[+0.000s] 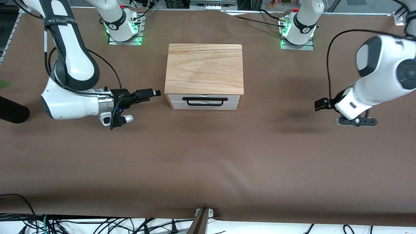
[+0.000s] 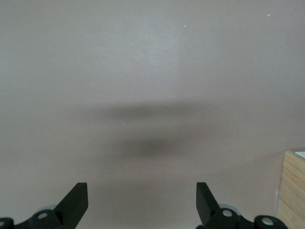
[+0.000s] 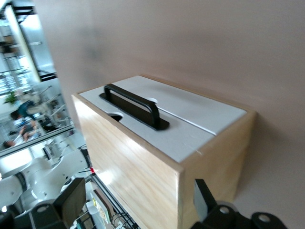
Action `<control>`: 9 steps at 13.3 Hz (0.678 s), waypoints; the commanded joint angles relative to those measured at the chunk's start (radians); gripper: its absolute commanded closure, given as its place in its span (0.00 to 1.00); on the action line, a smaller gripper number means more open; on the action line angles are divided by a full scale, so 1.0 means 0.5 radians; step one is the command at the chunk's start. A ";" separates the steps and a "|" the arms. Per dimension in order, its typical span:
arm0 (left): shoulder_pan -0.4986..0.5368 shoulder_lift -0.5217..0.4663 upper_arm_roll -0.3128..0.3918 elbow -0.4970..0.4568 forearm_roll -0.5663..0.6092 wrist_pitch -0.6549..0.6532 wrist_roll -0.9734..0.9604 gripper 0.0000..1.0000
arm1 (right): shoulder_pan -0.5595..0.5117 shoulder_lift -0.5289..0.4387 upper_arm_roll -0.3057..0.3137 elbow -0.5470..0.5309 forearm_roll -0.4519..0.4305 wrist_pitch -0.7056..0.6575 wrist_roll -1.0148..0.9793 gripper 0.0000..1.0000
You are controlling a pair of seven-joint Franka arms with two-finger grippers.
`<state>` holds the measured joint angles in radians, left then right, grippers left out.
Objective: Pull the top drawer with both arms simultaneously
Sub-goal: 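Move the right gripper and the left gripper toward the black drawer handle ends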
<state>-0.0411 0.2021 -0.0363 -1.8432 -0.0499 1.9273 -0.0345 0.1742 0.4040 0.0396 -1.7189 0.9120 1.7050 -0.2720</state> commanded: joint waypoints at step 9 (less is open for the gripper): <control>-0.022 0.246 -0.231 -0.253 -1.536 0.441 0.724 0.00 | 0.090 0.345 0.010 -0.385 1.246 0.127 -1.352 0.00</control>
<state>-0.0591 0.3084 -0.1458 -1.9569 -0.6765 2.1343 0.1870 0.1972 0.5853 0.0413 -1.8852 1.4686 1.7583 -0.9121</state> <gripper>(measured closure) 0.000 0.000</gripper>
